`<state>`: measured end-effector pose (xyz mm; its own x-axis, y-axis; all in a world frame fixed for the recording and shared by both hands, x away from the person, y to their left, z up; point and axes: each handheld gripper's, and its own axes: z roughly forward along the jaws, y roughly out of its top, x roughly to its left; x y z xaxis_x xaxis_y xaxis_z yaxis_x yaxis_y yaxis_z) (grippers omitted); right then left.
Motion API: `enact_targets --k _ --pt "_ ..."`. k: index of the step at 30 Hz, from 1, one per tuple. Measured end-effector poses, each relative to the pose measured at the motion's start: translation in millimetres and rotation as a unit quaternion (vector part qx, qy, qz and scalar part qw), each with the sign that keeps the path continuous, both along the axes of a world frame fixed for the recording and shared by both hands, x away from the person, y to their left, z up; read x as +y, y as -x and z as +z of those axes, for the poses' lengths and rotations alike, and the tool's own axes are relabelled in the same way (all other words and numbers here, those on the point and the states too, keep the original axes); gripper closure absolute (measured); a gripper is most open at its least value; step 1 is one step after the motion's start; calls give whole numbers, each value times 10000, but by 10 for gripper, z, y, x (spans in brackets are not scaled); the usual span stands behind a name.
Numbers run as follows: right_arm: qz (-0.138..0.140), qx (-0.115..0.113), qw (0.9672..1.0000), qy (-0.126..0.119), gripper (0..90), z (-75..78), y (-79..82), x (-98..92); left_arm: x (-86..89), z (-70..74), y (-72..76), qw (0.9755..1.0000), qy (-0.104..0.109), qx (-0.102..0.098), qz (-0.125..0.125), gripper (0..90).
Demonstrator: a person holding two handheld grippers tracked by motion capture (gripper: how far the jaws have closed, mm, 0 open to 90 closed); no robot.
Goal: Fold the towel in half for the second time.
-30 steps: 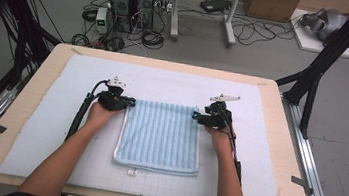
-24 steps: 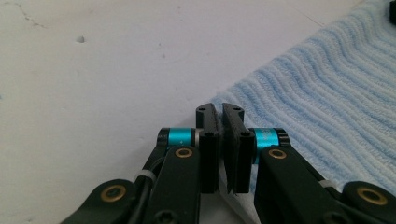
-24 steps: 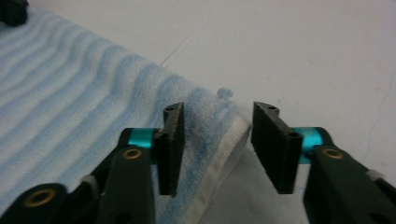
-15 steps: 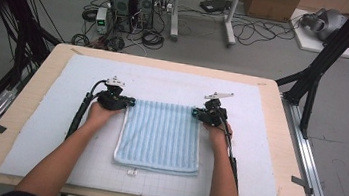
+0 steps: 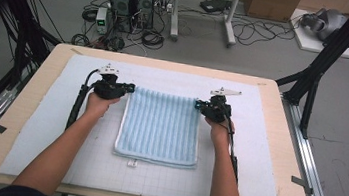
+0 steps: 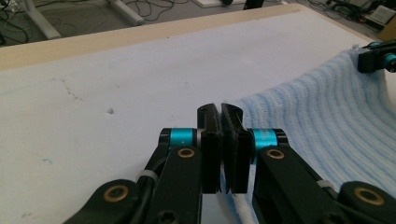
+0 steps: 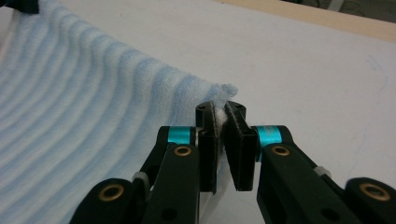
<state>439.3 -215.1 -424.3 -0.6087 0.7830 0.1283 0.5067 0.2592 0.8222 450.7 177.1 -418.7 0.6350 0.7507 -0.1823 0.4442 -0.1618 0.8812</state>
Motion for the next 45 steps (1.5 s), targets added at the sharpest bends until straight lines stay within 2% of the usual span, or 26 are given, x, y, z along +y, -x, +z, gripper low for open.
enact_targets --k 3,5,7,10,12,18,20,22,23,25,27,30,32,34,41,45 --pt "90 -83 9999 -82 836 51 75 -26 9 59 123 9999 -2 -119 -94 861" --pt "139 -90 9998 -137 834 84 118 -43 21 93 172 9998 -18 -99 -162 860" --pt "219 -129 9996 -150 833 108 160 -52 26 127 249 9996 26 -237 -173 860" --pt "321 -140 9992 -207 834 132 243 -61 32 144 324 9992 0 -295 -252 860" --pt "349 -129 9990 -244 833 140 299 -77 59 132 419 9990 17 -326 -319 860" --pt "529 -162 9980 -310 830 157 473 -117 95 110 577 9983 92 -366 -441 859" --pt "589 -187 9976 -313 829 155 528 -132 107 99 654 9979 168 -404 -474 859" --pt "630 -76 9975 -313 825 161 563 -141 111 91 748 9972 222 -426 -567 859" --pt "653 -72 9974 -302 825 169 579 -141 111 91 748 9972 222 -426 -567 859" --pt "688 -182 9970 -299 826 189 622 -134 109 88 804 9968 238 -465 -598 859" --pt "722 -171 9967 -329 826 197 663 -126 106 81 858 9964 241 -477 -661 858" --pt "801 -178 9959 -389 826 184 742 -123 99 72 940 9957 229 -499 -749 857" --pt "848 -187 9955 -392 825 170 819 -115 94 58 1026 9951 117 -578 -800 857" --pt "890 -168 9954 -315 826 143 886 -109 97 42 1078 9948 135 -567 -835 856" --pt "965 -88 9946 -377 824 45 1053 -128 126 -35 1250 9939 143 -540 -955 854" --pt "1070 -138 9936 -333 824 10 1162 -117 130 -51 1322 9934 133 -530 -1007 853"
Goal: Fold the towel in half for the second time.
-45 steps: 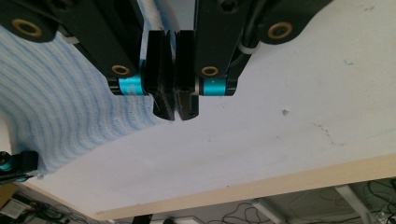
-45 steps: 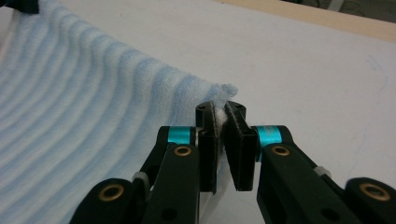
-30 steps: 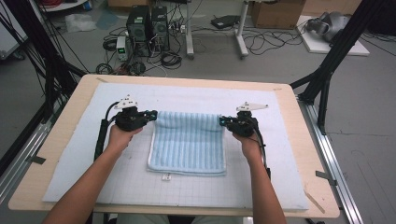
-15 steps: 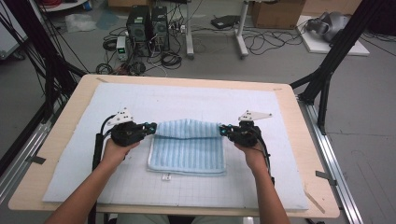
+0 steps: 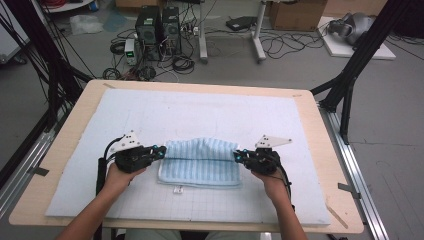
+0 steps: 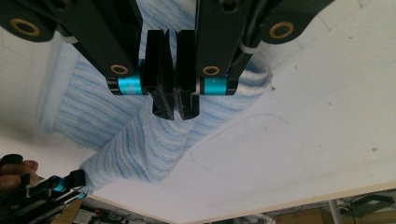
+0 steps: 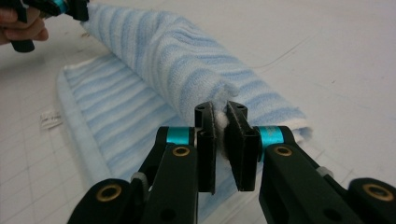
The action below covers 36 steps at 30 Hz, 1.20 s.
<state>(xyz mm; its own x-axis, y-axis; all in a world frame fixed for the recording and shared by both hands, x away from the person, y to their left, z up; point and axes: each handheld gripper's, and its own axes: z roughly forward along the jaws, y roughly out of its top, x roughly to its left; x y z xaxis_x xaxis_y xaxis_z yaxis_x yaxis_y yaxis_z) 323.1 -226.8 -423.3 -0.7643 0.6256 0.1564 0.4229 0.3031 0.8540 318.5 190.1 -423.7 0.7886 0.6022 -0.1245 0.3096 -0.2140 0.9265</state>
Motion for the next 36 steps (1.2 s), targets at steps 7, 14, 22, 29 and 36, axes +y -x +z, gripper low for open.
enact_targets --k 7,14,22,29,36 --pt "111 -10 9999 59 823 -43 169 -7 15 -23 162 9998 -92 17 -181 851" --pt "128 26 9999 39 823 -62 284 -80 83 -48 245 9997 -145 63 -194 850" --pt "215 120 9996 139 825 -95 437 -134 87 -151 409 9983 -327 276 -384 850" --pt "270 172 9992 257 818 -104 521 -147 108 -145 458 9982 -319 330 -391 832" --pt "-145 -66 9987 -480 440 61 453 -162 117 -17 300 9987 -10 417 276 554"
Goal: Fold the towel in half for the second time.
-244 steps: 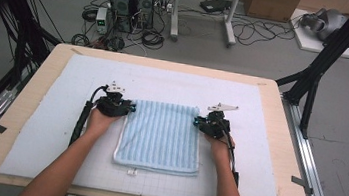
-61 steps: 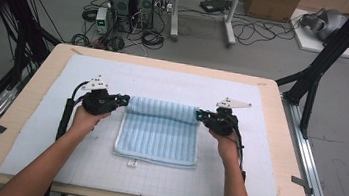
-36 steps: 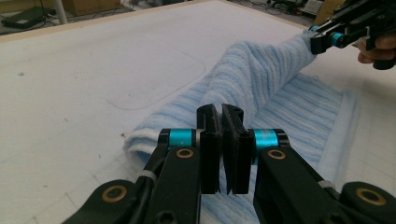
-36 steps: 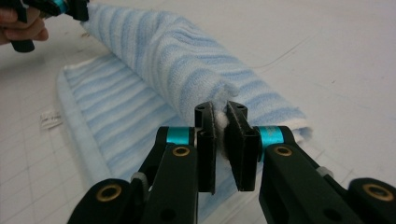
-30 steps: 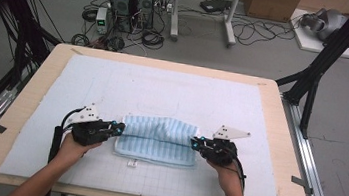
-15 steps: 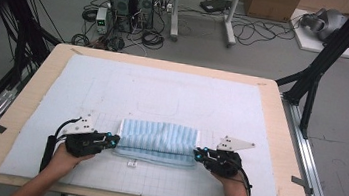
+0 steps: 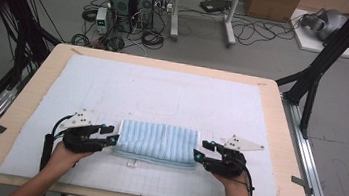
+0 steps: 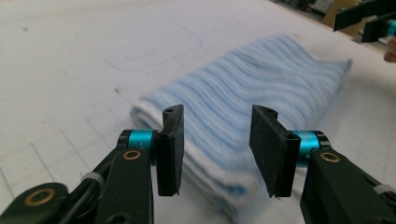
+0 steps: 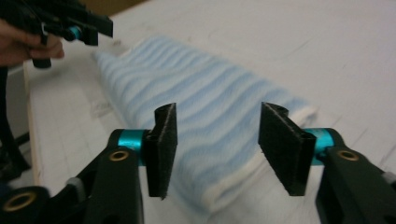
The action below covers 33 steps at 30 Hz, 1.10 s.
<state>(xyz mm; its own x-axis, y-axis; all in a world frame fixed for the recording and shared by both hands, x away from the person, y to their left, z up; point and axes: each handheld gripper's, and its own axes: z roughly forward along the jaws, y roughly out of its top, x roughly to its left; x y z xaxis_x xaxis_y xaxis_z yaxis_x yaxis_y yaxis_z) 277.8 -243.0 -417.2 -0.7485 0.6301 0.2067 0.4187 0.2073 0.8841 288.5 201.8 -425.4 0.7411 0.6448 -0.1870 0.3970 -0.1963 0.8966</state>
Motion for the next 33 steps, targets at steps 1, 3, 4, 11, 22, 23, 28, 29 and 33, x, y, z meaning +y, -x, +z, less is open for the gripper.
enact_targets --k 1,3,4,11,22,23,28,29,33 --pt "-46 -50 10000 19 425 16 -35 29 -68 26 -87 10000 53 -23 20 555" --pt "-143 -38 9998 163 432 7 -116 118 -116 28 -135 10000 18 -29 -11 558" --pt "-188 55 9995 236 434 -13 -152 175 -172 17 -173 10000 50 -5 -43 573" --pt "105 351 9952 908 444 -196 -286 452 -403 -212 -294 9964 -716 430 -164 647" --pt "444 24 9837 1742 432 -268 -114 446 -378 -240 -204 9937 -1104 154 -68 645" --pt "428 27 9842 1717 431 -271 -104 422 -378 -240 -204 9937 -1104 154 -68 644" --pt "411 140 9879 1489 379 -265 -77 330 -333 -238 -218 9957 -901 220 -57 615" --pt "397 81 9890 1420 356 -259 -77 305 -306 -236 -231 9963 -815 244 -80 600" --pt "97 -131 9942 1062 313 -203 -72 155 -211 -221 -281 9982 -521 272 -115 515"
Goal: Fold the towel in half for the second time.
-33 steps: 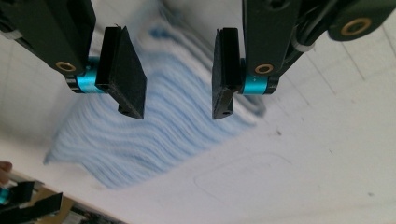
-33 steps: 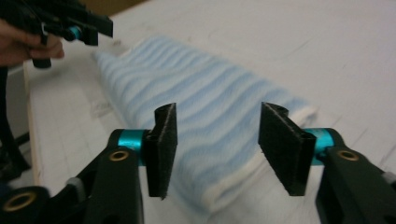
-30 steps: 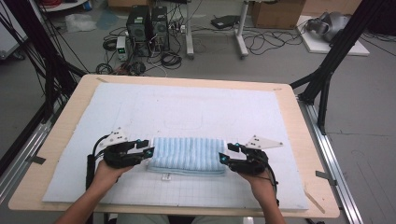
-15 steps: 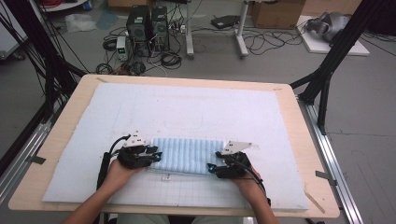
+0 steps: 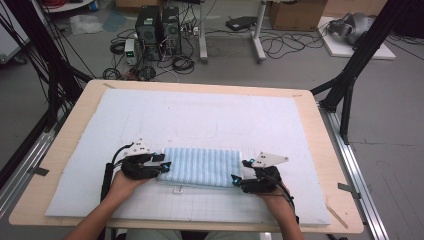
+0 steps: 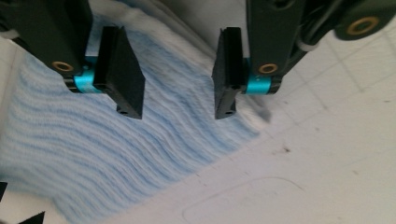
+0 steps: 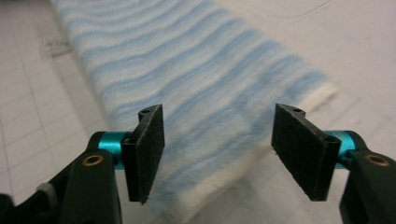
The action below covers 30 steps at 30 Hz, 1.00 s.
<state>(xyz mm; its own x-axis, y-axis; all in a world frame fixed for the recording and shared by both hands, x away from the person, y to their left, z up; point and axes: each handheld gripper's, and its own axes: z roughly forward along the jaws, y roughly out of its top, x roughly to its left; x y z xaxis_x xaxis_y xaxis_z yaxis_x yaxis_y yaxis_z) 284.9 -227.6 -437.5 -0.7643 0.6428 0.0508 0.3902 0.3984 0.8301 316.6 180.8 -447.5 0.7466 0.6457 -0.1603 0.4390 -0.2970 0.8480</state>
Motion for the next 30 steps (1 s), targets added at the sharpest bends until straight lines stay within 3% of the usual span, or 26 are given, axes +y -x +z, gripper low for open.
enact_targets --k 2,3,5,6,7,8,9,12,13,19,22,30 --pt "-198 -114 9997 -59 299 35 -5 -79 64 28 -23 9996 189 -87 177 452" --pt "-292 -139 9995 -68 290 48 -2 -115 136 62 -36 9984 343 -264 358 420" --pt "-383 -168 9991 -83 282 55 -4 -151 162 74 -41 9979 375 -318 431 383" --pt "-454 -197 9987 -69 275 58 -5 -178 204 97 -51 9969 407 -381 563 338" --pt "-711 -224 9972 16 238 65 3 -244 272 128 -57 9943 555 -477 771 245" --pt "-822 -217 9964 30 215 68 2 -273 272 128 -57 9943 555 -477 771 219" --pt "-944 -220 9953 43 200 72 1 -304 326 146 -50 9924 607 -595 891 202" --pt "-1173 -274 9927 51 160 86 4 -367 387 156 -37 9914 633 -693 917 194" --pt "-1386 -299 9899 7 114 105 -2 -432 420 156 -30 9907 675 -736 924 194" --pt "-1700 -492 9841 -122 112 149 24 -617 568 201 4 9882 903 -936 807 198" --pt "-1769 -523 9827 -143 111 165 36 -679 620 218 31 9869 955 -1009 822 203" --pt "-1860 -555 9808 -167 111 209 54 -703 705 196 71 9868 895 -1028 872 226"
